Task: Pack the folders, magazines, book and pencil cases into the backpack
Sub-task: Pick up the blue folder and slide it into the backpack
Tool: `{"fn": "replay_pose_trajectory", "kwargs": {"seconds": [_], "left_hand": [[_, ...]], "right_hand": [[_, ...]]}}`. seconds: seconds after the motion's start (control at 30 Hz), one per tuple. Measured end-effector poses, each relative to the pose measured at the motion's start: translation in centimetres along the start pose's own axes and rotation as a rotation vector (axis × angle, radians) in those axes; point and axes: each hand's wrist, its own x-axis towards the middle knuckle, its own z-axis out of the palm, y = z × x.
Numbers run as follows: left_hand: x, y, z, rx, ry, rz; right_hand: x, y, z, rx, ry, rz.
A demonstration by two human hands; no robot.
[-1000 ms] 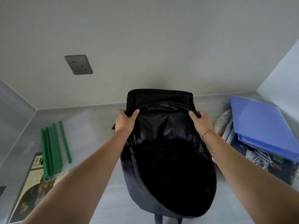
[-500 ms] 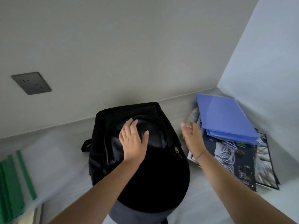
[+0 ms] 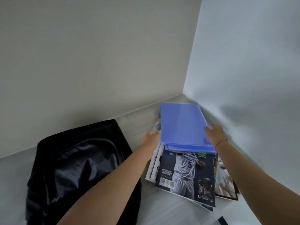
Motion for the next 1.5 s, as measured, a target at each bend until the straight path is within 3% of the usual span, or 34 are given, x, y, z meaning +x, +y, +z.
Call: {"fn": "replay_pose_trajectory", "kwargs": {"seconds": [0.23, 0.47, 0.8, 0.93, 1.07, 1.27, 1.5], "left_hand": [[5.4, 0.3, 4.6, -0.168, -0.032, -0.130], [8.0, 0.0, 6.1, -0.081, 0.042, -0.156], [7.7, 0.5, 6.8, 0.005, 0.040, 0.020], [6.2, 1.4, 5.0, 0.031, 0.083, 0.165], [3.9, 2.7, 2.7, 0.023, 0.091, 0.251], [-1.4, 1.1, -3.8, -0.116, 0.050, 0.219], [-8.4, -4.0, -13.3, -0.158, 0.115, 0.189]], "right_hand": [[5.2, 3.6, -0.9, -0.036, -0.164, 0.170], [8.1, 4.5, -1.0, 0.022, -0.204, 0.215], [8.5, 4.5, 0.1, 0.276, -0.364, 0.295], [7.3, 3.1, 0.0, 0.449, -0.321, 0.227], [5.3, 0.6, -0.9, 0.615, -0.421, 0.130], [-0.5, -1.7, 0.3, 0.657, -0.560, 0.006], [-10.4, -3.5, 6.0, 0.646, -0.612, -0.056]]}}
